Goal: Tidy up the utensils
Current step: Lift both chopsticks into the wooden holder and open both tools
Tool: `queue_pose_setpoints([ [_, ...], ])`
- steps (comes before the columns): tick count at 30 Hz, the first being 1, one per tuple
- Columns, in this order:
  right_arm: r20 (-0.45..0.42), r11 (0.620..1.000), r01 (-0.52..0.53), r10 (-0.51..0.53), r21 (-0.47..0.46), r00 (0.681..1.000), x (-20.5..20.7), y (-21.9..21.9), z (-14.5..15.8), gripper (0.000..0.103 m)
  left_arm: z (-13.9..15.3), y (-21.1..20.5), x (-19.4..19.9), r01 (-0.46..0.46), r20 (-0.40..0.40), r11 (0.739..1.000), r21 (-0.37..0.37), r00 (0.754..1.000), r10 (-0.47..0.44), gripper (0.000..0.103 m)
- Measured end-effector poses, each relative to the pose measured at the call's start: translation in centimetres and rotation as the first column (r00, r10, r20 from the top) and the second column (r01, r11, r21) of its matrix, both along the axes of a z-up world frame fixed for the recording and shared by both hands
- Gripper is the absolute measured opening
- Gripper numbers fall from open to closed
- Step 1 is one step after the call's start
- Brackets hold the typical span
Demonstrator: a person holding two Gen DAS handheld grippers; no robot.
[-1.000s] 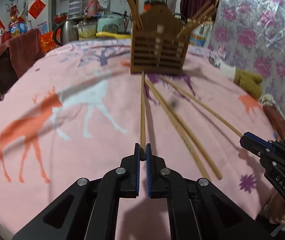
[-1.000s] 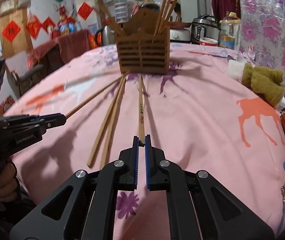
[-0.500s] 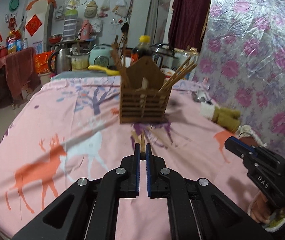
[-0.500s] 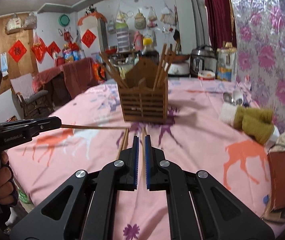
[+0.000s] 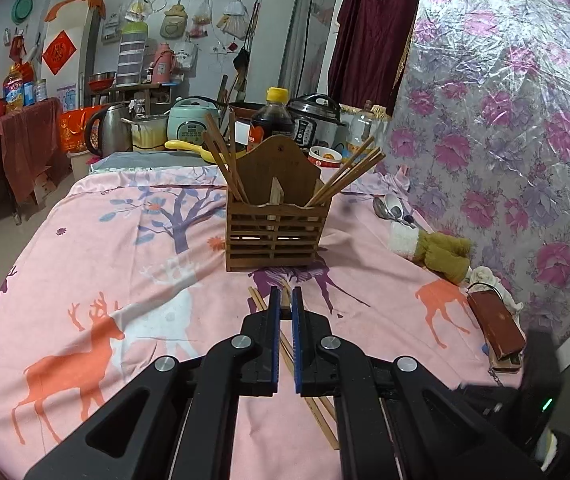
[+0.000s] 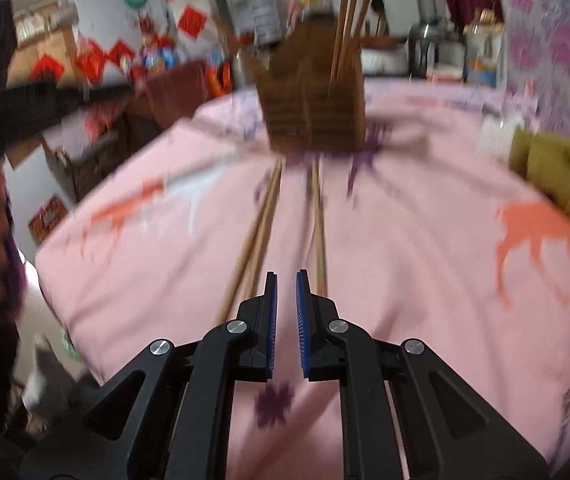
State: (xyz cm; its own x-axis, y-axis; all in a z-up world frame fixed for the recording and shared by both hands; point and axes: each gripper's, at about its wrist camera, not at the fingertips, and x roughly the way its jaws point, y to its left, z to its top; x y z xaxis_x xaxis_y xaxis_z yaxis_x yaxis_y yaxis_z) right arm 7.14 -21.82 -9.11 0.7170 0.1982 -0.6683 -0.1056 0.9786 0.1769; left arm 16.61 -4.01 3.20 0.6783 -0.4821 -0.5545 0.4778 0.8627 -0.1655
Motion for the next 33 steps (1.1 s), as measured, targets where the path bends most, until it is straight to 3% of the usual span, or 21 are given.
queue_pose_setpoints([
  [4,-0.011,0.999,0.013,-0.014,-0.046,1.0,0.0,0.6,-0.9,0.013,-0.1,-0.1,0.2,-0.005,-0.002,1.0,0.0,1.0,0.005,0.006],
  [10,-0.052,0.998,0.045,-0.047,-0.032,0.998,0.4,-0.2,-1.6,0.028,-0.3,-0.2,0.6,-0.006,-0.005,1.0,-0.009,1.0,0.006,0.006],
  [12,-0.088,0.997,0.051,-0.056,-0.06,0.995,0.8,0.1,-2.8,0.028,-0.3,-0.3,0.7,-0.006,-0.003,1.0,-0.009,1.0,0.006,0.006],
  [15,-0.07,0.994,0.067,-0.073,-0.081,0.995,0.7,0.3,-3.0,0.022,-0.3,-0.3,0.8,-0.006,-0.001,1.0,-0.011,1.0,0.006,0.006],
  [16,-0.068,0.994,0.074,-0.079,-0.075,0.995,0.7,0.2,-2.9,0.007,-0.3,-0.3,0.8,-0.006,-0.001,1.0,-0.011,1.0,0.006,0.006],
  [17,-0.053,0.992,0.095,-0.1,-0.078,0.994,0.5,0.0,-2.7,0.006,-0.3,-0.3,0.8,-0.005,-0.003,1.0,-0.011,1.0,0.005,0.006],
  [24,0.106,0.989,0.141,-0.136,-0.039,0.985,-0.6,-0.9,2.5,0.006,0.9,0.0,1.2,-0.008,0.005,0.999,-0.032,1.0,0.008,0.006],
  [33,0.306,0.988,0.154,-0.145,-0.005,0.941,-0.1,-2.2,10.5,0.006,4.5,-0.5,1.0,0.024,0.078,0.999,-0.036,0.997,-0.021,0.006],
])
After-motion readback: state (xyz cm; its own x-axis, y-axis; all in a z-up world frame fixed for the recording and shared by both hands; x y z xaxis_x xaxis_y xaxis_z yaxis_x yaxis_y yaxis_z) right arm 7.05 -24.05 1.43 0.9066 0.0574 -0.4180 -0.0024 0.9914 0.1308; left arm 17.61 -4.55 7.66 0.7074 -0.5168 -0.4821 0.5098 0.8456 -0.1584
